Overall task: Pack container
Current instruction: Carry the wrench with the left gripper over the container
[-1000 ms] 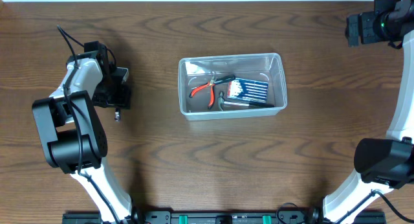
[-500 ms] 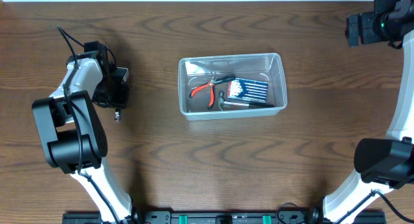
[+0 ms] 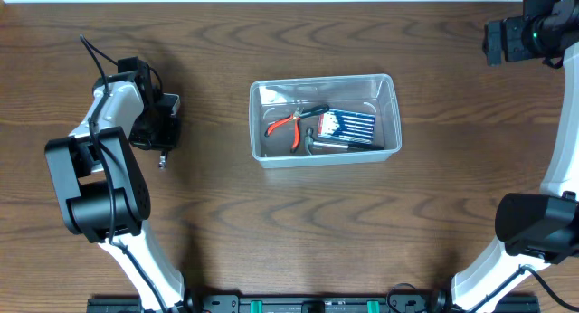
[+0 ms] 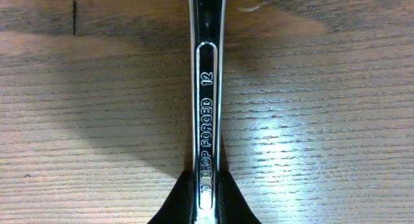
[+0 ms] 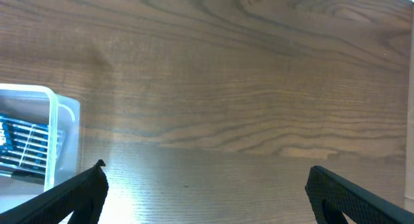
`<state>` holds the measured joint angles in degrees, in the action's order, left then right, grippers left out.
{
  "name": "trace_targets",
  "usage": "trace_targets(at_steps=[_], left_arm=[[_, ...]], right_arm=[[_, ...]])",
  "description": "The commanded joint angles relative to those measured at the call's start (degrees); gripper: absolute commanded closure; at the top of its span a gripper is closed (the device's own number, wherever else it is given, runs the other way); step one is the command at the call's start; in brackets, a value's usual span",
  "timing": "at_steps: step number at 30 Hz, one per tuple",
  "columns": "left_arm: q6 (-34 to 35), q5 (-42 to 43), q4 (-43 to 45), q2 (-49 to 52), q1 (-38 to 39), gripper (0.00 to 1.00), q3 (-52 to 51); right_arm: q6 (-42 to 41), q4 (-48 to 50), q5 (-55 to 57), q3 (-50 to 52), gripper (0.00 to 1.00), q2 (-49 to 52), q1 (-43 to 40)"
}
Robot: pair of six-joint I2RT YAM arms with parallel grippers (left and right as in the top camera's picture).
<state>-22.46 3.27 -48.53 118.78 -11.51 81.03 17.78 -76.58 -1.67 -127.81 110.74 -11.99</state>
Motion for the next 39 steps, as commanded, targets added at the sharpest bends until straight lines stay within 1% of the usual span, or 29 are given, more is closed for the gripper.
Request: trace_targets(at_steps=[1,7,10,14,17,21,25,29,32,39], left_arm=[[1.0,0.6,0.1,1.1,0.1,0.94,1.1],[2.0,0.7,-2.5,-6.4,3.1,0.94,8.6],[-0.4,0.6,-3.6,-12.2,7.0,0.95,12.6],[-11.0,0.6,-3.0,-18.9,16.1,0.94,14.2],[-18.1,0.6,-3.0,-20.4,23.4,0.94,14.2],[-24.5,0.6,-1.7,-18.9,31.8,0.94,13.9],[-24.7,0.6,2.1,-14.5,36.9,0.94,13.9],[-24.6,0.6,3.3,-9.0,38.5,0.94,13.9],[-22.7,0.6,3.2,-5.0,38.5,0.94,13.9],[-20.3,0.6,2.6,0.7,38.5,0.94,13.9]], right_arm=[[0.7,-0.2,0.2,-0.3,0.01,-0.6,0.0],[0.7,-0.2,0.2,-0.3,0.01,-0.6,0.0],[0.7,0.2,0.2,-0.3,0.01,-0.6,0.0],[-1.0,2.0,0.2,-0.3,0.01,-0.6,-0.8],[-3.0,2.4,0.2,-0.3,0.01,-0.6,-2.4],[-4.3,1.8,-0.4,-0.3,0.01,-0.6,-4.5],[-4.3,1.1,-1.7,-0.3,0.01,-0.6,-6.0],[-4.3,1.0,-3.3,-0.3,0.01,-0.6,-6.4],[-4.3,0.9,-3.3,-0.3,0.01,-0.6,-6.4],[-4.3,0.9,-3.3,-0.3,0.01,-0.6,-6.4]])
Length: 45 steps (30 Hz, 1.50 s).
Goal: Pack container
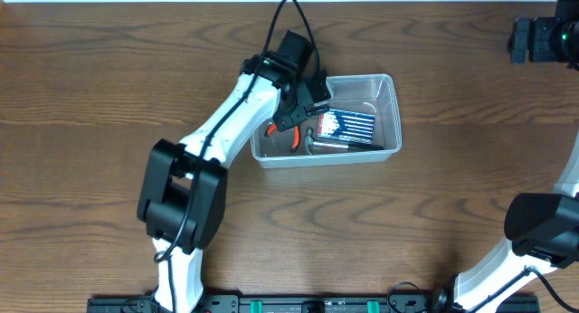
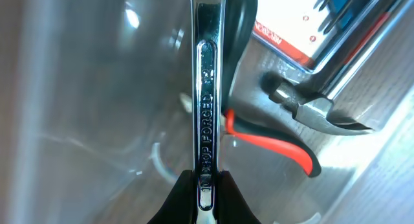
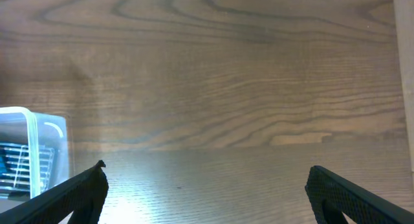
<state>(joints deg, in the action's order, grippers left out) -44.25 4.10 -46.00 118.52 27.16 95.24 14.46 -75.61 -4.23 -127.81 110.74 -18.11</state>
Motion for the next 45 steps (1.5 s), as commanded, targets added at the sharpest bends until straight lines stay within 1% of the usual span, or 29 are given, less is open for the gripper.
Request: trace_targets(at_steps=[1,8,9,10,11,12,14,18,22,23,24,25,27,29,31,34,37,39,41,43,45], left_arm=[[1.5,-0.2,0.0,1.5,-0.1,0.94,-0.3],[1.5,-0.2,-0.1,3.8,-0.1,0.94,-0.4],[1.5,-0.2,-0.1,3.8,-0.1,0.87,-0.4],[1.4,-0.2,-0.1,3.8,-0.1,0.71,-0.4],[1.5,-0.2,-0.1,3.8,-0.2,0.67,-0.4],[1.4,-0.2,-0.1,3.8,-0.2,0.67,-0.4],[1.5,-0.2,-0.1,3.8,-0.2,0.62,-0.4],[1.5,-1.4,-0.2,3.2,-0.2,0.61,-0.3],[1.8,-4.3,-2.6,-0.7,-0.2,0.54,1.0],[2.6,-5.1,-3.0,-2.5,-0.4,0.47,1.4],[3.7,-5.9,-3.0,-4.4,-0.7,0.38,1.4],[4.7,-6.6,-3.0,-6.3,-1.2,0.24,1.4],[7.6,-6.7,-3.0,-10.6,-2.9,0.01,1.4],[12.5,-6.7,-3.0,-14.7,-5.5,0.02,1.4],[17.3,-6.7,-3.4,-18.5,-8.9,0.02,1.4],[26.0,-6.7,-3.9,-23.5,-15.0,0.02,1.4],[32.3,-6.5,-6.8,-27.3,-21.2,0.02,1.4],[34.7,-6.5,-9.6,-29.3,-24.7,0.02,1.4],[35.4,-6.5,-12.7,-31.0,-27.2,0.02,1.4],[35.3,-6.5,-15.2,-32.5,-28.5,0.02,1.1],[35.8,-6.3,-14.8,-34.8,-28.8,0.02,-0.3]], right_arm=[[-0.9,0.0,-0.7,-0.3,0.01,-0.6,-0.2],[-0.9,-0.1,-0.7,-0.3,0.01,-0.6,-0.2],[-0.9,-0.1,-0.7,-0.3,0.01,-0.6,-0.2],[-0.9,-0.1,-0.7,-0.3,0.01,-0.6,-0.2],[-0.9,-0.1,-0.7,-0.3,0.01,-0.6,-0.2],[-0.9,-0.1,-0.7,-0.3,0.01,-0.6,-0.2],[-0.9,-0.1,-0.7,-0.3,0.01,-0.6,-0.2],[-0.9,-0.1,-0.7,-0.3,0.01,-0.6,-0.2],[-1.0,-0.2,-1.3,-0.3,0.01,-0.6,-0.2],[-0.9,-0.1,-1.4,-0.3,0.01,-0.6,-0.2],[-0.9,0.5,-1.2,-0.3,0.01,-0.6,-0.2],[-1.0,2.4,-1.2,-0.3,0.01,-0.6,-0.2],[-1.2,3.5,-2.3,-0.4,0.01,-0.6,-0.2],[-0.9,4.7,-6.8,-0.4,0.01,-0.6,0.0],[1.0,6.9,-10.0,-0.4,0.01,-0.6,0.8],[-0.1,9.2,-5.9,-2.0,0.01,-0.6,2.9],[-0.8,7.3,-4.3,-5.0,0.01,-0.7,5.0],[-1.2,4.7,-4.3,-6.9,0.01,-1.2,5.8],[-2.3,2.6,-4.3,-7.4,0.01,-2.8,5.7],[-4.1,0.9,-4.2,-7.4,0.01,-5.1,4.8],[-5.7,-0.9,-4.2,-7.4,0.01,-7.3,3.4]])
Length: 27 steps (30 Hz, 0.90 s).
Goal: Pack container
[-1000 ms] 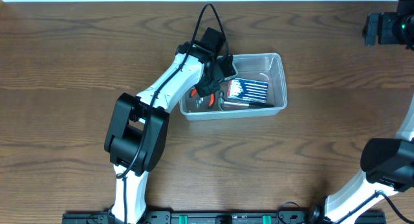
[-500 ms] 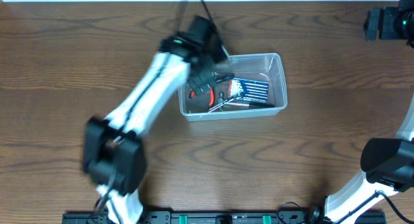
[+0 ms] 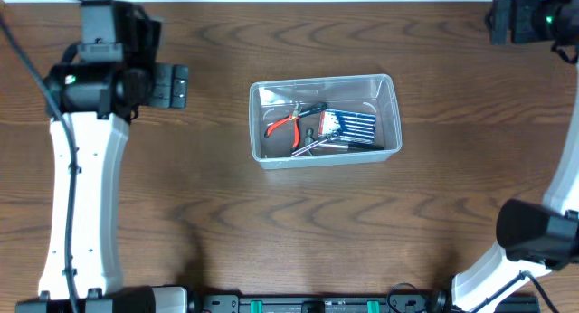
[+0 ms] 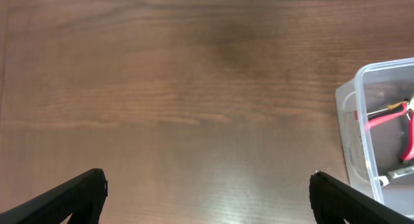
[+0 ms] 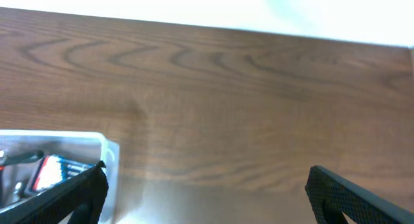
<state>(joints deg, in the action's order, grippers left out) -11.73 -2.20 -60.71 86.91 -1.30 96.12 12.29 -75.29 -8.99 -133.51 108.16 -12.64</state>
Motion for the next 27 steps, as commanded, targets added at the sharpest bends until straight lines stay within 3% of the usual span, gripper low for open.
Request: trace_targets(at_steps=[1,5,9,13,21,27], left_arm=[[3.3,0.0,0.1,-4.3,-0.2,0.02,-2.0],[3.3,0.0,2.1,-10.6,1.2,0.02,-7.8],[1.9,0.0,8.3,-19.6,3.6,0.02,-18.3],[-1.3,-0.5,14.8,-29.9,5.4,0.02,-30.8],[-8.0,-3.0,26.5,-51.2,6.1,0.02,-54.6],[-8.0,-3.0,29.1,-58.1,6.1,0.02,-61.0]], right_arm=[[-4.0,-2.8,0.6,-1.7,0.01,-5.9,-2.9],[-4.6,-7.4,-0.7,0.0,0.01,-9.6,-5.4],[-4.5,-7.5,-2.1,8.1,0.01,-14.2,-5.5],[-3.7,-1.5,-2.0,24.2,0.01,-22.2,-4.0],[3.2,20.7,-1.7,63.6,0.01,-46.2,1.4],[2.6,26.8,-1.8,78.5,0.01,-56.3,3.0]])
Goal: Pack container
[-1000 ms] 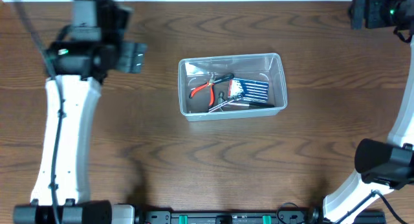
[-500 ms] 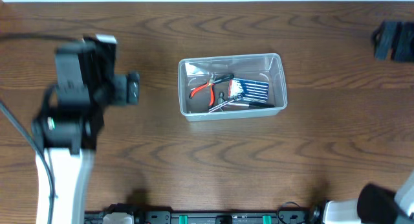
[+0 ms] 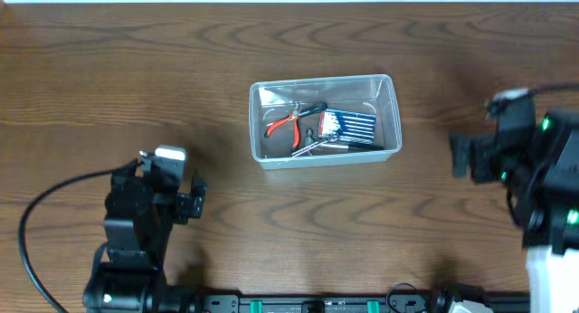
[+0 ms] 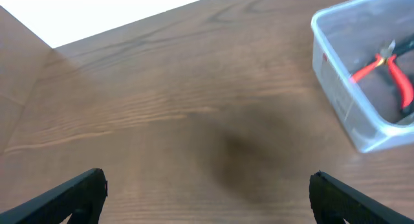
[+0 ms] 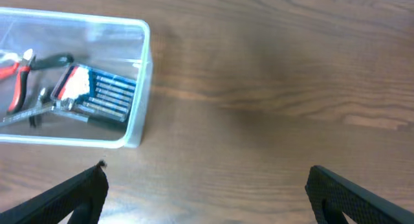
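Observation:
A clear plastic container (image 3: pixel 256 123) stands mid-table. In it lie red-handled pliers (image 3: pixel 285 123), a blue bit-set case (image 3: pixel 348 125) and a silver wrench (image 3: pixel 312 147). My left gripper (image 3: pixel 185 200) is open and empty over the front left of the table, well away from the container. Its wrist view (image 4: pixel 207 179) shows the container's corner (image 4: pixel 336 94) and the pliers (image 4: pixel 381 65) at the upper right. My right gripper (image 3: pixel 466 156) is open and empty to the right of the container. Its wrist view (image 5: pixel 207 169) shows the container (image 5: pixel 141 75) and case (image 5: pixel 97 94) at the upper left.
The brown wooden table (image 3: pixel 362 232) runs on all sides. A black cable (image 3: pixel 41 213) loops from the left arm at the front left. A white strip (image 4: pixel 97 13) lies beyond the table's far edge.
The left gripper was at the back left and is now at the front left. The right gripper was at the back right corner and is now right of the container. Both stay open.
My left gripper was shut on the wrench at the left of the table. Then it held the wrench down inside the container. Then it stood open at the back left with the wrench lying in the container. Now both arms sit nearer the front.

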`<state>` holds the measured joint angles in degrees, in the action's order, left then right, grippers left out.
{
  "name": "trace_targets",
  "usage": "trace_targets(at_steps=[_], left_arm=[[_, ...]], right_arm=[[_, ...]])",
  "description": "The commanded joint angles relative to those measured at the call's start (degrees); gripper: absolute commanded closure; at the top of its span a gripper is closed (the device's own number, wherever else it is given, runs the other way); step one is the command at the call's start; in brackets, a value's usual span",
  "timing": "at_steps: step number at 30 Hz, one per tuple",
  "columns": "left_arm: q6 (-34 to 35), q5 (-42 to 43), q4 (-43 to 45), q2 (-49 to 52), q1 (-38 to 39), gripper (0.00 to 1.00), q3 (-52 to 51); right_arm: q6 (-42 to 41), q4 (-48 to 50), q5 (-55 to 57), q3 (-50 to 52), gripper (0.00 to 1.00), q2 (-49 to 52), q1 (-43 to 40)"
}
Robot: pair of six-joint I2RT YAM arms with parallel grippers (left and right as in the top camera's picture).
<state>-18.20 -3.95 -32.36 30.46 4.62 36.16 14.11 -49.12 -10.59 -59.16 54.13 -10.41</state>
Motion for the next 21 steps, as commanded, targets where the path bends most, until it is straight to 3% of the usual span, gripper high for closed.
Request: trace_targets(at_steps=[1,11,21], left_arm=[[-1.5,-1.3,0.7,-1.8,0.2,0.02,-1.1],[-1.5,-1.2,-1.5,-1.7,0.2,0.02,-1.1],[-1.5,-1.2,-1.4,-1.7,0.2,0.02,-1.1]], right_arm=[[0.7,0.2,-0.2,5.2,0.01,-3.0,0.8],[0.7,-9.1,-0.2,7.6,0.01,-3.4,0.8],[0.7,-9.5,-0.2,7.6,0.01,-3.4,1.0]])
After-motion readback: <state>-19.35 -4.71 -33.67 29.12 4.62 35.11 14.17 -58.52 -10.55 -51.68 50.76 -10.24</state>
